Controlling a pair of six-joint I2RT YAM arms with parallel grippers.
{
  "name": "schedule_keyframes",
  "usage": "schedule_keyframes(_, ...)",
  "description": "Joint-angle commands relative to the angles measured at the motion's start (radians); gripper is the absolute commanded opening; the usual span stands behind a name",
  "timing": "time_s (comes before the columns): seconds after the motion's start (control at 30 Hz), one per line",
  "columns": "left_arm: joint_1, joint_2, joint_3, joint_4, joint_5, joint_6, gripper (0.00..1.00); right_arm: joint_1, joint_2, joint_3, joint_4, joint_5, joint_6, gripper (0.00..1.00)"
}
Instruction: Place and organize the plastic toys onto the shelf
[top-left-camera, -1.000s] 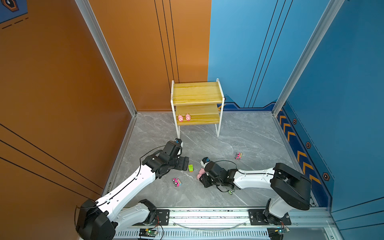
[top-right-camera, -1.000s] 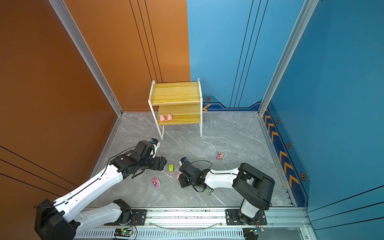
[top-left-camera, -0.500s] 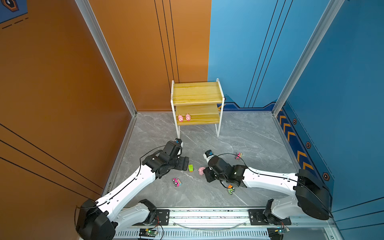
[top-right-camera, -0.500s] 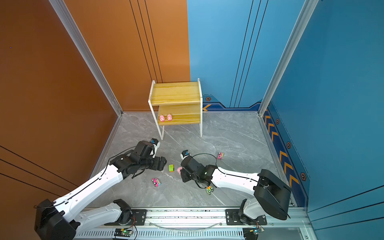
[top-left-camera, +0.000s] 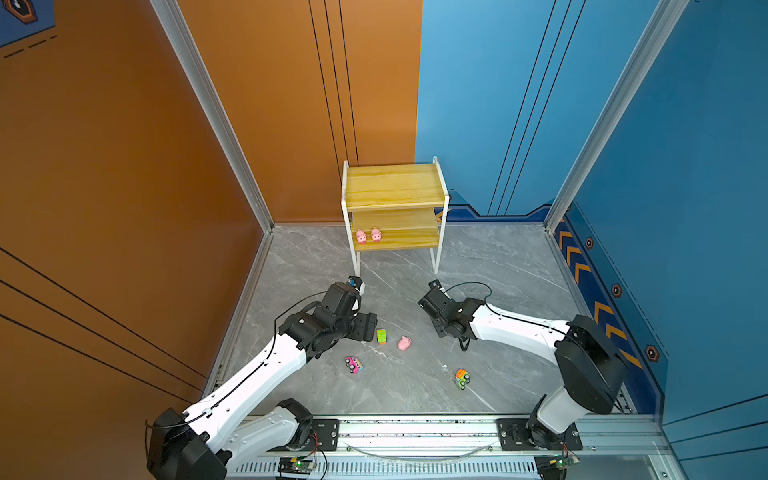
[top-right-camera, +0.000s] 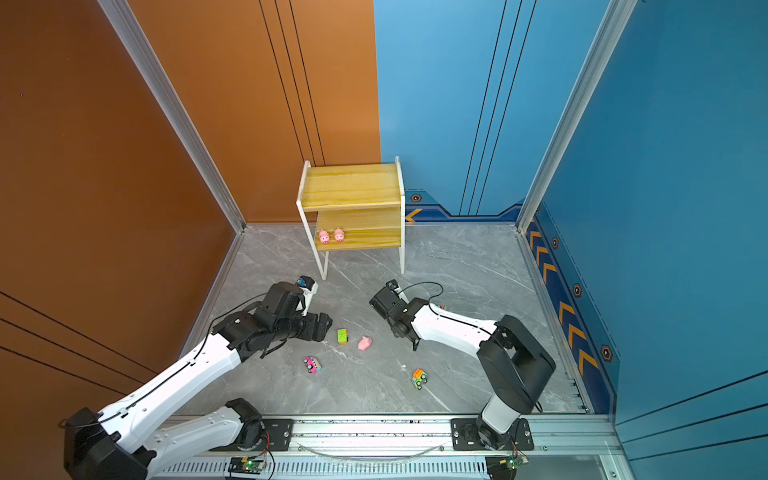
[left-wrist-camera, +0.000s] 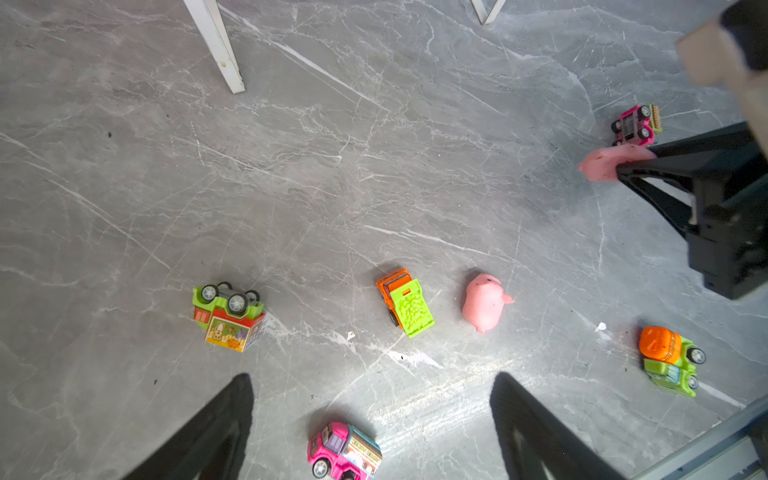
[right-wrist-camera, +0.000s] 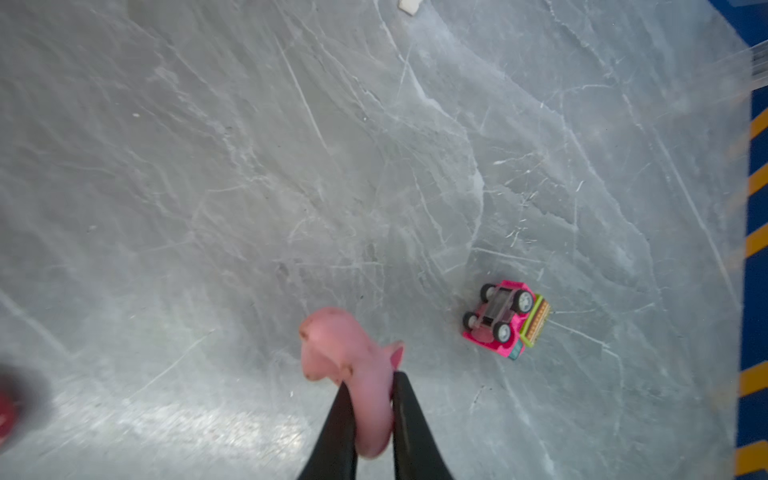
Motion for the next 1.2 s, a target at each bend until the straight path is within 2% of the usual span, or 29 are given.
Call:
schedule_keyframes(0.0, -0.007, -0.023, -0.007, -0.029, 0.003, 0.022, 0.90, -0.008, 0.094, 0.067, -0.089, 0.126, -0.071, 0.16)
schedule_keyframes(0.2, 0.010, -0.035, -0.009, -0.029, 0.011, 0.027, 0.90, -0.009, 0.223, 0.149, -0.121, 0.146, -0.107, 0.17)
schedule_keyframes(0.37, 0.042, -0.037, -0.003, -0.028, 0.030, 0.024, 0.90, 0.004, 0.241, 0.176, -0.121, 0.107, -0.114, 0.30)
schedule_keyframes(0.47, 0.058, -0.038, -0.003, -0.025, 0.040, 0.024, 0.90, 0.010, 0.241, 0.190, -0.121, 0.059, -0.114, 0.37)
schedule_keyframes(0.57, 0.069, -0.041, -0.004, -0.023, 0.048, 0.022, 0.90, 0.020, 0.243, 0.202, -0.115, 0.004, -0.111, 0.40)
schedule_keyframes(1.07, 0.088, -0.048, -0.011, -0.019, 0.053, 0.019, 0.90, 0.020, 0.157, 0.180, 0.032, -0.317, -0.052, 0.44)
schedule_keyframes(1.17, 0.089, -0.049, -0.013, -0.020, 0.048, 0.019, 0.90, 0.006, 0.110, 0.159, 0.061, -0.345, -0.037, 0.44)
